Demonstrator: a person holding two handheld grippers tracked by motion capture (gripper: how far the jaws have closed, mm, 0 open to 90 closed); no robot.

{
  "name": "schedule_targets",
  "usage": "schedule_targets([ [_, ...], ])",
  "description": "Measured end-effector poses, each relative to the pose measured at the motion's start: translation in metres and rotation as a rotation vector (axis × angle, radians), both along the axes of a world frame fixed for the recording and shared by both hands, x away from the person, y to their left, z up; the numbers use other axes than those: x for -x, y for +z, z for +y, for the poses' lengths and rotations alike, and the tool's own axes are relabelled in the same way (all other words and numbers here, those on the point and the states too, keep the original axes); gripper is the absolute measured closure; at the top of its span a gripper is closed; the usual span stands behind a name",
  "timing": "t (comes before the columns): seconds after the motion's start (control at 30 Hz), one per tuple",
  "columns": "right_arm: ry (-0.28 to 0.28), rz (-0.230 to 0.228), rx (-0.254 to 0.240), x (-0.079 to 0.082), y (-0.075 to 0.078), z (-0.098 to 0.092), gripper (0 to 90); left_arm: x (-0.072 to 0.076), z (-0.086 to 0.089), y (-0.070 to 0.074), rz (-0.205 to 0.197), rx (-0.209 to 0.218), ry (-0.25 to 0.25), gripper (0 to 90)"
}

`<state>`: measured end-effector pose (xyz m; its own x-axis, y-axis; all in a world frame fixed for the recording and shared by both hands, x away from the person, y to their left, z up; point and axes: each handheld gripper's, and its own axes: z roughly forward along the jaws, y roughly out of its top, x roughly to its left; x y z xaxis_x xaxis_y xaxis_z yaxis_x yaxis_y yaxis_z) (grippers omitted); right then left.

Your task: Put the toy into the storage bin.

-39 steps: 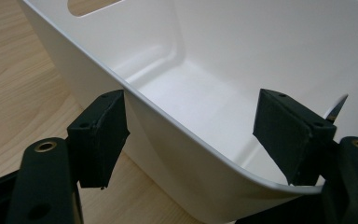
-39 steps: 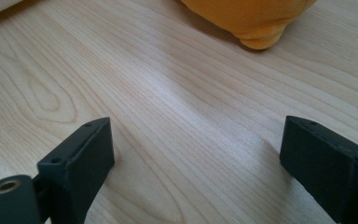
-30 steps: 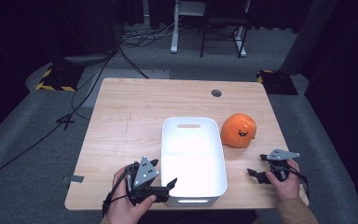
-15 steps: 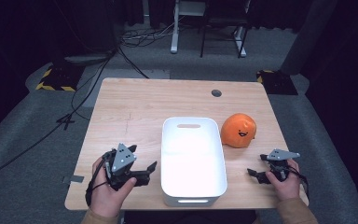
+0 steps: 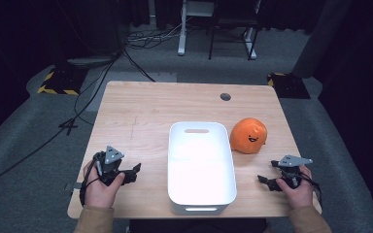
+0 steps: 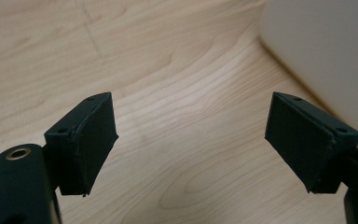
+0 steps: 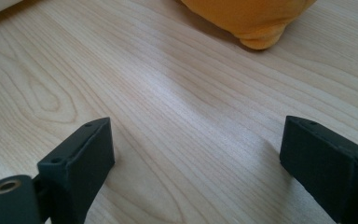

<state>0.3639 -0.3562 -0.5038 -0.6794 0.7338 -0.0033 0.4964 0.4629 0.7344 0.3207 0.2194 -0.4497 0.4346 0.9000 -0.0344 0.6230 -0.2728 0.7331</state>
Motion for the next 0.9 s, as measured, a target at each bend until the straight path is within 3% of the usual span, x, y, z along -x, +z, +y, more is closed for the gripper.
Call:
schedule_targets([
  [0.17,0.001,0.0,0.001,0.0,0.0,0.0,10.2,-0.007,0.008,-0.017,0.033,-0.056,0.005,16.9],
  [0.5,0.016,-0.002,0.0,0.0,0.0,-0.002,10.3,-0.013,0.021,-0.047,0.091,-0.097,-0.016,16.8],
  [0.53,0.016,-0.002,0.0,0.0,0.0,-0.002,10.3,-0.014,0.023,-0.052,0.076,-0.037,-0.025,13.8],
  [0.6,0.017,-0.003,0.0,0.0,0.0,-0.002,10.3,-0.015,0.027,-0.053,0.066,-0.03,-0.047,14.0],
  [0.9,0.017,-0.001,0.001,0.0,0.0,-0.002,10.3,-0.02,0.026,-0.054,0.07,-0.041,-0.052,8.8],
])
